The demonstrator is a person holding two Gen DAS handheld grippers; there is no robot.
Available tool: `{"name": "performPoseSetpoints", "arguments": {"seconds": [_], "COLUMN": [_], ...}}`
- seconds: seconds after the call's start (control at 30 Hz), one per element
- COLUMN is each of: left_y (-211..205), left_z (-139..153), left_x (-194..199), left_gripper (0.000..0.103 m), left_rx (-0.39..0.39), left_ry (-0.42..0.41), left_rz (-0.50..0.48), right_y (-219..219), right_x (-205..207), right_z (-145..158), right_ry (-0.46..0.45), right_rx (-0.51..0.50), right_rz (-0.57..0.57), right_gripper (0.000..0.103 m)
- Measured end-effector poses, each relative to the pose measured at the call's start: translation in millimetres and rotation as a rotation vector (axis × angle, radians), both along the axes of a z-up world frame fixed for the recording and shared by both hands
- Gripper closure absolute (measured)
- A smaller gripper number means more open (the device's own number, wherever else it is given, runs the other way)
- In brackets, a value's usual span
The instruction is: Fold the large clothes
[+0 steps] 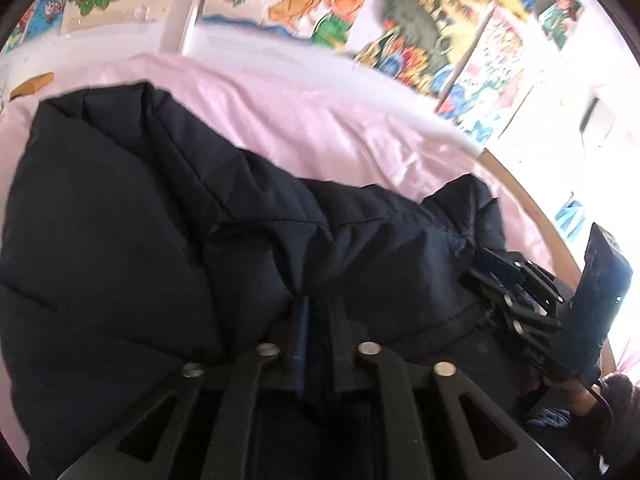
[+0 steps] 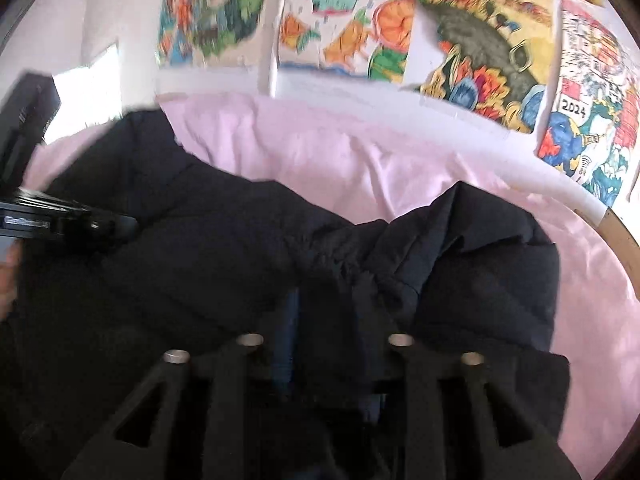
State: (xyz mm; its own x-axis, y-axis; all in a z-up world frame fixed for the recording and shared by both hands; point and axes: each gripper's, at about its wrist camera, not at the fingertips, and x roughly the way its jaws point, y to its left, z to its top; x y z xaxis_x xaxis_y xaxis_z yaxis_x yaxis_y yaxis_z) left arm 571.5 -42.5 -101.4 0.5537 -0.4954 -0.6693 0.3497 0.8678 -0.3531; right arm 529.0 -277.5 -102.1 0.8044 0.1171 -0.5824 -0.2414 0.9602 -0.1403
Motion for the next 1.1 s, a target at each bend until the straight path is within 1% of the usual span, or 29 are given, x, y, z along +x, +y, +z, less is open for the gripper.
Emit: {"name": "performPoseSetpoints", "arguments": {"seconds": [0.03, 0.07, 0.2, 0.27, 0.37, 0.4, 0.47, 0.5, 0.53, 0.57, 0.6, 0.63, 0.7, 0.8, 0.83, 0.87, 0.97, 1.03, 1.1], "left_y": [-0.5, -1.9, -15.0, -18.7, -12.7, -10.0, -7.1, -8.0, -11.2, -15.2, -20.9, -28.6, -39.0, -45.0, -43.6, -42.8, -36.6, -31.0, -28.9], "left_z": [1.1, 0.9, -1.8, -5.3, -4.6, -3.8, 0.1, 3.7, 7.9, 11.2, 16.3, 23.1, 32.7, 48.8, 53.7, 60.1, 75.6, 86.3, 98.3], "left_x": [-0.7, -0.6, -2.2, -1.5, -1.7, -1.8, -3.9, -6.3, -9.6, -13.5, -19.6, -27.8, -39.8, -54.6, -58.3, -63.9, -79.5, -93.1, -107.6], "left_gripper": [0.09, 0.09, 0.091, 0.091, 0.091, 0.088, 0.078, 0.065, 0.043, 0.03, 0.007, 0.0, 0.0, 0.0, 0.0, 0.0, 0.0, 0.0, 0.0], "left_rx": [0.012, 0.024, 0.106, 0.136, 0.12, 0.104, 0.071, 0.066, 0.068, 0.076, 0.107, 0.179, 0.285, 0.352, 0.366, 0.376, 0.382, 0.388, 0.394], "left_ry": [-0.003, 0.0, -0.016, -0.021, -0.025, -0.023, -0.016, -0.018, -0.025, -0.036, -0.061, -0.11, -0.182, -0.209, -0.214, -0.214, -0.174, -0.156, -0.15], "left_rz": [0.0, -0.002, -0.013, -0.016, -0.019, -0.021, -0.038, -0.05, -0.07, -0.092, -0.105, -0.095, -0.082, -0.106, -0.105, -0.109, -0.112, -0.11, -0.104], "right_y": [-5.1, -10.8, -31.7, -31.2, -27.4, -28.7, -30.6, -32.5, -34.7, -36.5, -38.0, -39.2, -40.7, -42.8, -43.6, -44.5, -47.5, -47.8, -45.2], "right_x": [-7.3, -12.4, -7.6, -2.8, -2.6, -2.8, -4.7, -5.6, -6.2, -7.3, -8.3, -10.0, -15.2, -29.7, -35.2, -40.8, -63.5, -81.1, -98.6], "right_z": [3.9, 5.1, -7.0, -13.3, -19.3, -19.8, -17.4, -15.5, -13.0, -10.3, -8.3, -6.5, -3.1, 4.9, 9.1, 13.0, 31.8, 48.0, 64.8], "right_ry": [-0.011, -0.014, 0.078, 0.097, 0.099, 0.099, 0.101, 0.101, 0.105, 0.111, 0.114, 0.121, 0.136, 0.144, 0.143, 0.142, 0.12, 0.094, 0.087], "right_rx": [0.015, 0.013, 0.076, 0.075, 0.053, 0.06, 0.084, 0.098, 0.113, 0.124, 0.13, 0.137, 0.142, 0.143, 0.141, 0.14, 0.145, 0.12, 0.088], "right_rz": [0.004, -0.01, -0.017, -0.019, -0.018, -0.017, -0.013, -0.011, -0.009, -0.01, -0.011, -0.01, -0.007, 0.007, 0.009, 0.01, 0.02, 0.03, 0.039], "right_gripper": [0.044, 0.039, 0.039, 0.038, 0.036, 0.036, 0.034, 0.033, 0.03, 0.028, 0.026, 0.023, 0.022, 0.021, 0.02, 0.017, 0.007, 0.004, 0.004]}}
